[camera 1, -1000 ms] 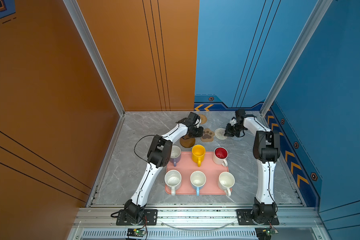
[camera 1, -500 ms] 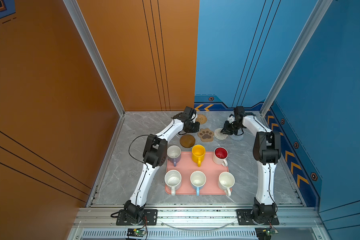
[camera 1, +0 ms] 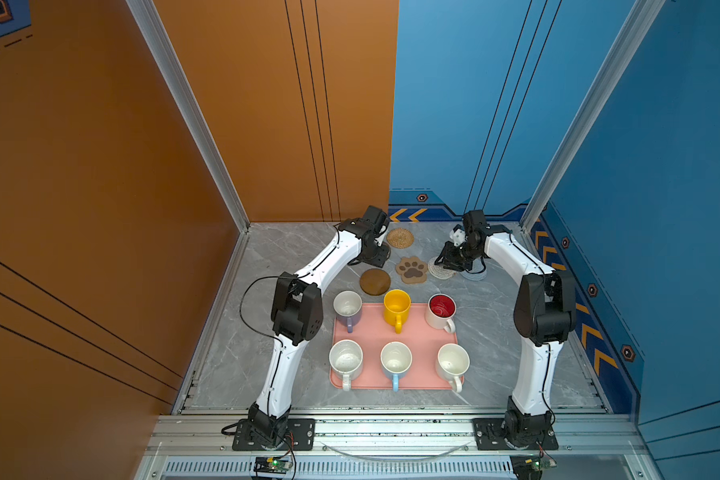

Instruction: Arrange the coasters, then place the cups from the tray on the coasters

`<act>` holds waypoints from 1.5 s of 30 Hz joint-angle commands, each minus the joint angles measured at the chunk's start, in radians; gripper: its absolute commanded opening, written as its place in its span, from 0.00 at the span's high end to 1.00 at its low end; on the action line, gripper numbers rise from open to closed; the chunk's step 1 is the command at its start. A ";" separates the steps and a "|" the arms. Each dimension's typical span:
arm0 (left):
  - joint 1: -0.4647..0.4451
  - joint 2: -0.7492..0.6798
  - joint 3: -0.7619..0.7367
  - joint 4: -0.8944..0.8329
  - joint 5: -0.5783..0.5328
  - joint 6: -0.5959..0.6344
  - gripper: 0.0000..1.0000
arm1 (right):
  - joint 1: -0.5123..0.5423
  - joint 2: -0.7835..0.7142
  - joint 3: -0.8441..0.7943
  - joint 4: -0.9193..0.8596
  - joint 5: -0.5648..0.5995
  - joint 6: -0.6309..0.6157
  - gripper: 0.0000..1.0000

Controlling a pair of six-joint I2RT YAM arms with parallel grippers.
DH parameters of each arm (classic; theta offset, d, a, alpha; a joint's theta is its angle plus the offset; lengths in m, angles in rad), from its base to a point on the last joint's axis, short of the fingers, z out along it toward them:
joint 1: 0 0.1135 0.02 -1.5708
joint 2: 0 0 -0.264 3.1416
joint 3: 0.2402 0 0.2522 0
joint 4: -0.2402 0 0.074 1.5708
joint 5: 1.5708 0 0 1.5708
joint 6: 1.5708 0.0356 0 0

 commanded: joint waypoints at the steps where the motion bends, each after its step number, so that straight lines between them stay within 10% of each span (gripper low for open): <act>1: -0.018 -0.006 -0.024 -0.071 -0.057 0.044 0.44 | 0.013 -0.055 -0.054 0.043 0.024 -0.001 0.64; 45: -0.022 0.232 0.053 -0.070 -0.050 -0.015 0.31 | 0.003 -0.124 -0.246 0.150 0.008 0.048 0.61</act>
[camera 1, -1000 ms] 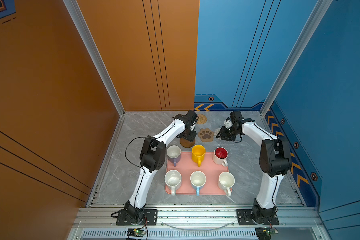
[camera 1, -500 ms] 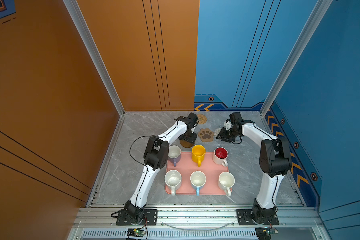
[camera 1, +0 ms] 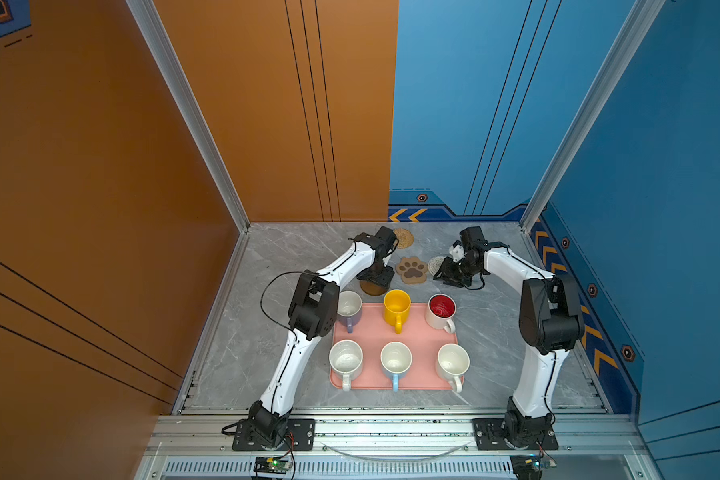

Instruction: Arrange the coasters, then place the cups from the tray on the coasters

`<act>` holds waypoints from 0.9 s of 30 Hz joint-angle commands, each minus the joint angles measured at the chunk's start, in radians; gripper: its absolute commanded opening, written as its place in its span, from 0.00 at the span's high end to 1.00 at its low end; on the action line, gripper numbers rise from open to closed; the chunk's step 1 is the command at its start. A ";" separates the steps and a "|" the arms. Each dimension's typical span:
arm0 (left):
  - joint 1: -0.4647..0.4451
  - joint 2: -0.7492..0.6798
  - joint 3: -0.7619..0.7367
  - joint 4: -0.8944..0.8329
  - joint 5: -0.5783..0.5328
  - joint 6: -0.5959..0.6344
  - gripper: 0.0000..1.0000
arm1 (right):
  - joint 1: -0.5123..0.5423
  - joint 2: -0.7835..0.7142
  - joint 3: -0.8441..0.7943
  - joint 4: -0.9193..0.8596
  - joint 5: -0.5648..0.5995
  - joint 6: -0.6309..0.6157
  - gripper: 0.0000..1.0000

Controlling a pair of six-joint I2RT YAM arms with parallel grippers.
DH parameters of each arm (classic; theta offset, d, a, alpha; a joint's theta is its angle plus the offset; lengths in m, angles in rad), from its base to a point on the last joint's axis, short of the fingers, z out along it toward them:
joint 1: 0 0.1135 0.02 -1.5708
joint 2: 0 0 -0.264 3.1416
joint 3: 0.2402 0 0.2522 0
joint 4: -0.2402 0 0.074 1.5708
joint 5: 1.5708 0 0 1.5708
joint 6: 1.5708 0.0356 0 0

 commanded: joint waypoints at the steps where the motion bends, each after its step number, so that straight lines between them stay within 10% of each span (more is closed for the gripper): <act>1: 0.009 0.051 -0.002 -0.021 -0.040 -0.002 0.31 | -0.004 -0.038 -0.007 0.003 0.007 0.010 0.61; 27: 0.056 -0.008 -0.044 -0.007 -0.097 -0.017 0.33 | -0.005 -0.037 -0.004 0.002 -0.001 0.018 0.60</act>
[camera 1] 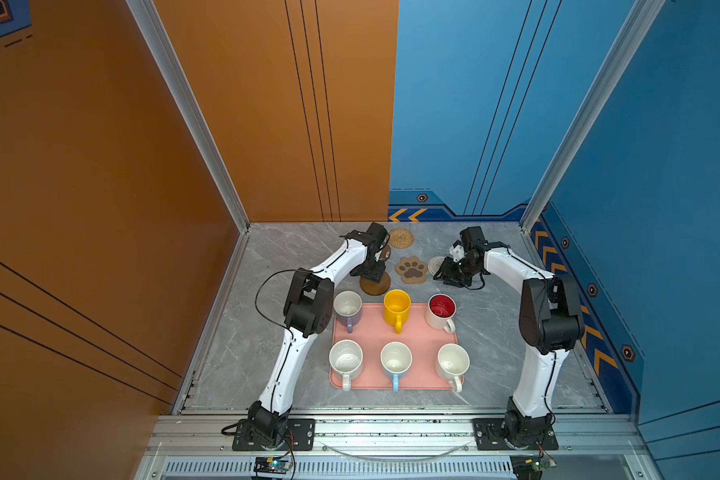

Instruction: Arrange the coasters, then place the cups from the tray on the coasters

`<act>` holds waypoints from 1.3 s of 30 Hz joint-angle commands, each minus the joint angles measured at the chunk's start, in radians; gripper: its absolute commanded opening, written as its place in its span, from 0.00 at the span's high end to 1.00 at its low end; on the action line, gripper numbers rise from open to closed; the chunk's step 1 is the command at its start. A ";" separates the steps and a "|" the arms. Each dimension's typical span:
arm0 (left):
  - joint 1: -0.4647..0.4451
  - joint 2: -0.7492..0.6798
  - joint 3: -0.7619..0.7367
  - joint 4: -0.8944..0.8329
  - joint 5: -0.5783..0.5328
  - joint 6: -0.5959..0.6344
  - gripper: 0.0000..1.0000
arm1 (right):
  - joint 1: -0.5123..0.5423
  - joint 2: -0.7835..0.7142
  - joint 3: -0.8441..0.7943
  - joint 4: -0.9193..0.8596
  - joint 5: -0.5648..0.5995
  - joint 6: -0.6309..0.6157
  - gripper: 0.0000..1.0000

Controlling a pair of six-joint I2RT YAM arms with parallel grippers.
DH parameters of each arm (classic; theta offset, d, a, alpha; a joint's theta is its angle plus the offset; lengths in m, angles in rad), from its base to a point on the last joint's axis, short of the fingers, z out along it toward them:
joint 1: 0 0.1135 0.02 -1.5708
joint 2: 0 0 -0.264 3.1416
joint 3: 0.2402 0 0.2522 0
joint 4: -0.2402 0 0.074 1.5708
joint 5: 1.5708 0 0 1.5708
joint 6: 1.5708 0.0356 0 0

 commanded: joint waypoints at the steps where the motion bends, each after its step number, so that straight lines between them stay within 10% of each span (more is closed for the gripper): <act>1: -0.009 -0.013 -0.025 -0.044 -0.046 -0.009 0.33 | -0.004 -0.037 -0.004 0.003 -0.002 0.013 0.60; 39: -0.126 0.039 0.016 -0.044 -0.047 0.008 0.32 | -0.004 -0.030 -0.030 0.013 -0.007 0.007 0.60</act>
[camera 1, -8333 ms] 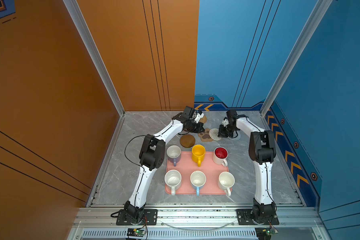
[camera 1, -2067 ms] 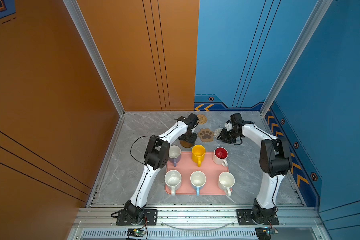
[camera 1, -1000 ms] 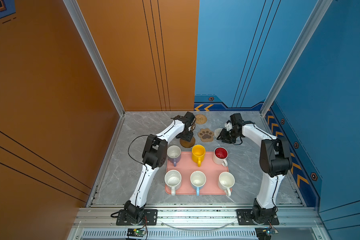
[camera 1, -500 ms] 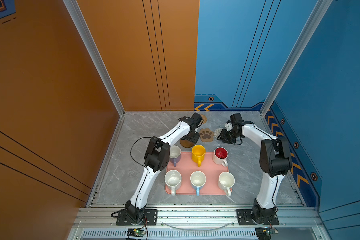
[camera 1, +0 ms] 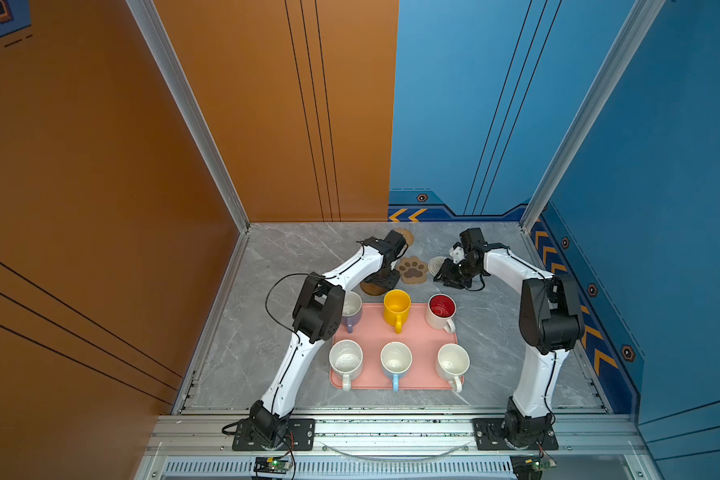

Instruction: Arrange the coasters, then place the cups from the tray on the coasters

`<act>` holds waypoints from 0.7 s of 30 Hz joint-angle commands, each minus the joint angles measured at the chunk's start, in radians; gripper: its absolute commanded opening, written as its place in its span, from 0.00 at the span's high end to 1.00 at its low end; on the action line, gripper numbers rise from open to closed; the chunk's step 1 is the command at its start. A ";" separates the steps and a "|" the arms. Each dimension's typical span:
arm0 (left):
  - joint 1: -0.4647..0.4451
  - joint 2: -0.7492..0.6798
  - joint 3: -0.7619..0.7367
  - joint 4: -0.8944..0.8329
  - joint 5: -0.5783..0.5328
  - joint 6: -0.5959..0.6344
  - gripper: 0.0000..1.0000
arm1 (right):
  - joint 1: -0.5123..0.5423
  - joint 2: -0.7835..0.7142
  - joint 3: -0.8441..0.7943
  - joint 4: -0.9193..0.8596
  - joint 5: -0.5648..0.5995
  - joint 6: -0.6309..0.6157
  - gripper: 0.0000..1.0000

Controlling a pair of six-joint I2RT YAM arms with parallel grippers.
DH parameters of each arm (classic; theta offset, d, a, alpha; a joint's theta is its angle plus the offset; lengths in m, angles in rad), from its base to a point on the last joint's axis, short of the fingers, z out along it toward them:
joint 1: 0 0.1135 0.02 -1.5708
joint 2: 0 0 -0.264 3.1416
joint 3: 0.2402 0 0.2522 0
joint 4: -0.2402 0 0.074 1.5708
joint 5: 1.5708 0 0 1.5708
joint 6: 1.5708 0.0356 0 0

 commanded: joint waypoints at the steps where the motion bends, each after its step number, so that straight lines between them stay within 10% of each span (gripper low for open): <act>1: -0.006 0.037 0.015 -0.030 -0.014 0.003 0.32 | -0.005 -0.029 -0.014 0.007 -0.007 0.007 0.60; 21: 0.078 0.012 -0.048 -0.030 -0.087 0.022 0.36 | -0.004 -0.030 -0.014 0.009 -0.010 0.012 0.60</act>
